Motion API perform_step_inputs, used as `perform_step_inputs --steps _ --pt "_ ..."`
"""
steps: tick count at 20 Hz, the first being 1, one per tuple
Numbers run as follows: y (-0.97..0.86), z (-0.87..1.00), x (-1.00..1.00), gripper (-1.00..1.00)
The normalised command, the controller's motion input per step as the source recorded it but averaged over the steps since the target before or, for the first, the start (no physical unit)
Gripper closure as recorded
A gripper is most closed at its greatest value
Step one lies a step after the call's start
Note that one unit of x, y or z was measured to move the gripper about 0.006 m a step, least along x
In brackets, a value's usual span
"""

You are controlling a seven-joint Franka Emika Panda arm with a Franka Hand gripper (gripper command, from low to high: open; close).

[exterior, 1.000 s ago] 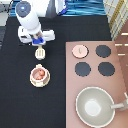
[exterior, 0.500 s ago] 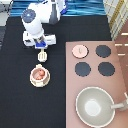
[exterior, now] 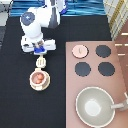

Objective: Take the lid off the pot, put the pot on the plate, and use the tool to push the pot to the front of the table.

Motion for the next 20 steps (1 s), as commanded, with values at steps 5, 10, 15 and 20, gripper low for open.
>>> perform_step_inputs --steps 5,10,15,20 --pt "0.00 0.00 1.00 1.00" --pt "0.00 0.00 1.00 1.00" --pt "0.00 0.10 1.00 1.00" --pt "0.00 0.14 1.00 1.00"
